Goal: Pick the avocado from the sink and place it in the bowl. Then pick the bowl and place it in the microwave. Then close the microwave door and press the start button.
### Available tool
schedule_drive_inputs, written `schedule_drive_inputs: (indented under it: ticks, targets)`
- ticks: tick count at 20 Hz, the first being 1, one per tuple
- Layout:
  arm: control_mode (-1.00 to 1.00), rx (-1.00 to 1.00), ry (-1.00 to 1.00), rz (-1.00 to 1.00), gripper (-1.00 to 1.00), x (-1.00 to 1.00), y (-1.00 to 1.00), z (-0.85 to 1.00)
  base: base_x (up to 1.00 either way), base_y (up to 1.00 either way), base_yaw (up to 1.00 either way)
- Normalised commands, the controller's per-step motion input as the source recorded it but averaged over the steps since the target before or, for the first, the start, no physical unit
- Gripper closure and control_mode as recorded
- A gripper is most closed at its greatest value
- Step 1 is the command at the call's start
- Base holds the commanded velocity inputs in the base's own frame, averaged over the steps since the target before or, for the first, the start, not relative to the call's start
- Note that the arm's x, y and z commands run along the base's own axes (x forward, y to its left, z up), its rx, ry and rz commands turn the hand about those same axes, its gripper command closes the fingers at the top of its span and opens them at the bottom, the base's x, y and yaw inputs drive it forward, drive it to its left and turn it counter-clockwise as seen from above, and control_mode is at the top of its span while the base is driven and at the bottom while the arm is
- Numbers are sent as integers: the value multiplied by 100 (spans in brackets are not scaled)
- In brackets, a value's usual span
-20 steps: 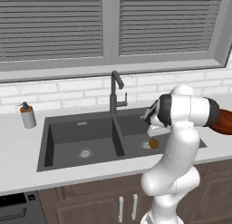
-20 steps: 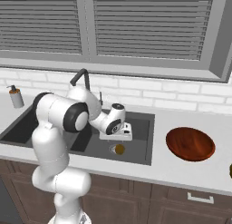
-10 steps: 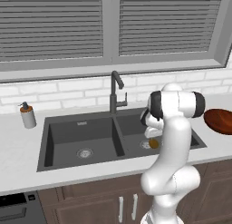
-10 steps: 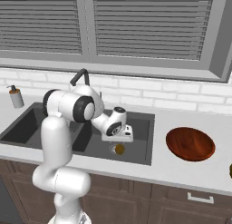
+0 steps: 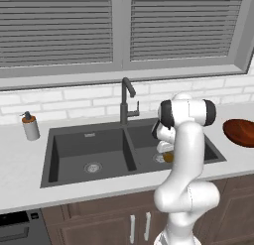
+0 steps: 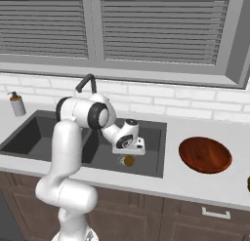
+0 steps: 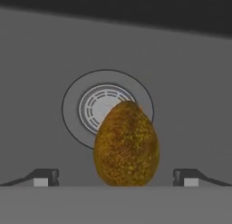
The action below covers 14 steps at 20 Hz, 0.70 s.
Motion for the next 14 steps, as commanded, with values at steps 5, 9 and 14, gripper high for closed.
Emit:
schedule_drive_inputs:
  ticks: [5,9,14]
  targets:
    - [-100,1,0,0,-100,13,0,-28,0,0,0]
    - [-100,0,0,0,-100,0,0,-16,0,0,0]
    - [-100,0,0,0,-100,0,0,-19,0,0,0]
